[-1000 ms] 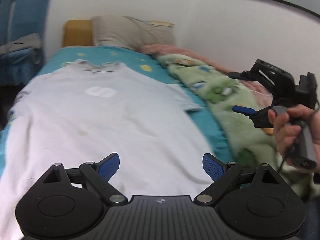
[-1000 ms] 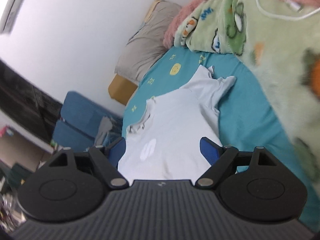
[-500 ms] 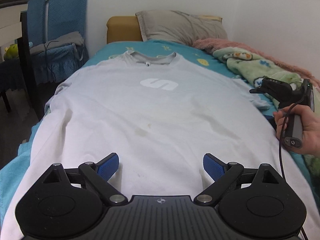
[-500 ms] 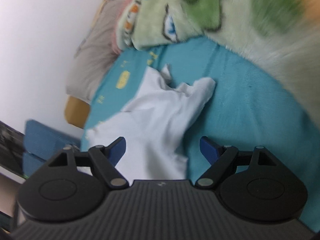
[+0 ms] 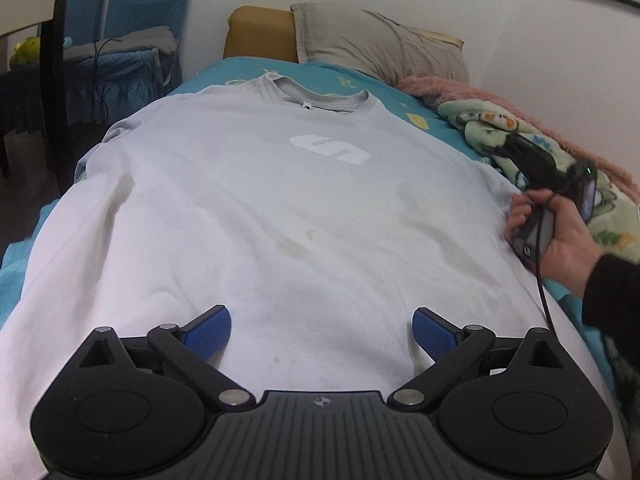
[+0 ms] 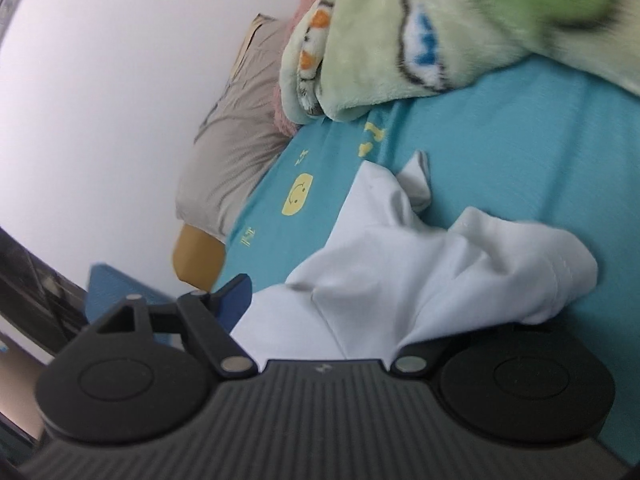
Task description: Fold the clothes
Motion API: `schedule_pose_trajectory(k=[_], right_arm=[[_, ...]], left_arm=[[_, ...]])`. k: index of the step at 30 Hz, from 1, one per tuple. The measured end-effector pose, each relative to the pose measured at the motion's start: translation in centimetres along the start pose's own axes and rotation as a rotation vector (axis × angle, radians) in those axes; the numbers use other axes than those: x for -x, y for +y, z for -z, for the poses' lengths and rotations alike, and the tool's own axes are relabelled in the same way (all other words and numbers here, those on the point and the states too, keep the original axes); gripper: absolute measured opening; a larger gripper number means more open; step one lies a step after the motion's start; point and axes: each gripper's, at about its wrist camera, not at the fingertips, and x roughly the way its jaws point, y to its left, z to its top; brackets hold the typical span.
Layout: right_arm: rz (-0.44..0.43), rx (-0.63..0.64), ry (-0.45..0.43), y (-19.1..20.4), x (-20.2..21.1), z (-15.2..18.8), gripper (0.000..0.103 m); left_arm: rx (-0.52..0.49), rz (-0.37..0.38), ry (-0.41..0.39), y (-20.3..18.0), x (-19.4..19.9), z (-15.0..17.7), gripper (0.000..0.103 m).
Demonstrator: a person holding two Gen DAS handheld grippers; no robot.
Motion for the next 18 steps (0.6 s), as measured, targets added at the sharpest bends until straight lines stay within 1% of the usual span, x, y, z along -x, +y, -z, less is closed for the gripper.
schedule_pose_trajectory(k=[1,2,3,4,5,6,9,10,14,18], right_arm=[[0.026,0.027,0.000,0.5,-0.3,-0.1,0.082],[0.052,0.054,-0.001,1.1,-0.6,-0.3,0.076],[0.077,0.081,-0.001,1.6,-0.9,-0.4,0.065],[0.103,0.108,-0.002,2.1,-1.2,-0.5,0.049],[0.129,0.136,-0.002,2.6,-1.5,-0.7,0.038],[0.155,0.163,-0.003,3.2,-1.7,-0.8,0.020],[0.182,0.288,-0.049,5.7,-0.7,-1.2,0.012],[0.185,0.328,-0.065,6.7,-0.2,-1.3,0.011],[0.217,0.477,-0.114,12.0,1.6,-1.0,0.011],[0.273,0.661,-0.142,18.3,2.3,1.0,0.011]], left_arm=[[-0.009,-0.001,-0.003,-0.2,0.0,0.1,0.099],[-0.014,-0.003,-0.004,-0.3,-0.1,0.2,0.099],[-0.016,-0.003,-0.004,-0.3,0.0,0.2,0.099],[-0.012,-0.003,-0.005,-0.4,-0.1,0.2,0.099],[-0.003,0.000,-0.006,-0.3,0.0,0.1,0.099],[0.007,0.004,-0.007,-0.2,0.1,0.0,0.099],[0.049,0.033,0.006,0.3,-0.1,-0.3,0.099],[0.051,0.031,0.005,0.3,0.0,-0.4,0.099],[0.111,0.049,0.001,1.2,0.5,-1.1,0.099],[0.168,0.046,-0.042,2.6,2.2,-2.3,0.099]])
